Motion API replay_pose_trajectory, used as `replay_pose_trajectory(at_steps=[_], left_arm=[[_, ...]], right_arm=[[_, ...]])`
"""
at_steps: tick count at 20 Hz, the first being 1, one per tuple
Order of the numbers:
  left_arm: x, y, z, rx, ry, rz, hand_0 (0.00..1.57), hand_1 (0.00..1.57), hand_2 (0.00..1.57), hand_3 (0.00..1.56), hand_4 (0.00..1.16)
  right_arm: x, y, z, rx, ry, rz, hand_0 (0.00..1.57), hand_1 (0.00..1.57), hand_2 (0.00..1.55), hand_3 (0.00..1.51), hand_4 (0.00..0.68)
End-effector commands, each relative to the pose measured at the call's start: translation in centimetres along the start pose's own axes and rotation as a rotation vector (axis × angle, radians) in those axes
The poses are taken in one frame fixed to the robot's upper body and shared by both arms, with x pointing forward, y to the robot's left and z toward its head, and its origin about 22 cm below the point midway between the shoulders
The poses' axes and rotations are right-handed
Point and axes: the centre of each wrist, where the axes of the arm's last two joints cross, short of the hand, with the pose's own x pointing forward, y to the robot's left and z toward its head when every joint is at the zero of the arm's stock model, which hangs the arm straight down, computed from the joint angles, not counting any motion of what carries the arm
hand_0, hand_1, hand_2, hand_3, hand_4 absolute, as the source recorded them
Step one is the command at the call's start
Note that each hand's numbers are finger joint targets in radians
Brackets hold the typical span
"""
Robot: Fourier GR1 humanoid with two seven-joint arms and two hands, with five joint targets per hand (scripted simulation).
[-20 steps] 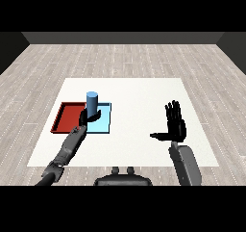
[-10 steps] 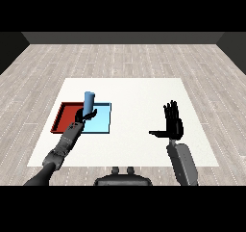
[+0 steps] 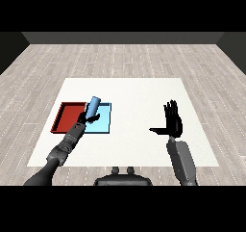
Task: Pick the blue can and put it in the blue box
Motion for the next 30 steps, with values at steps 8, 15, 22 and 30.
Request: replay_pose_trajectory(at_steps=[8,15,22,30], left_arm=[[-4.0,-1.2,1.2,-0.077,0.202,-0.062,0.00,0.00,0.00,0.00,0.59],[-2.7,-0.5,0.7,0.182,0.052,0.019,0.00,0.00,0.00,0.00,0.00],[1.5,-1.6,1.2,0.292,-0.458,0.284,0.00,0.00,0.00,0.00,0.00],[0.3,-2.3,4.7,0.100,-0.836,0.512,0.00,0.00,0.00,0.00,0.00]], right_arm=[[-0.5,-1.1,0.8,0.017,-0.016,-0.011,0.00,0.00,0.00,0.00,0.000],[-0.6,0.0,-0.6,0.013,-0.021,-0.030,0.00,0.00,0.00,0.00,0.000],[-0.2,0.1,-0.1,0.014,-0.031,-0.075,0.00,0.00,0.00,0.00,0.000],[0.5,-0.3,1.2,0.033,-0.006,-0.007,0.00,0.00,0.00,0.00,0.000]])
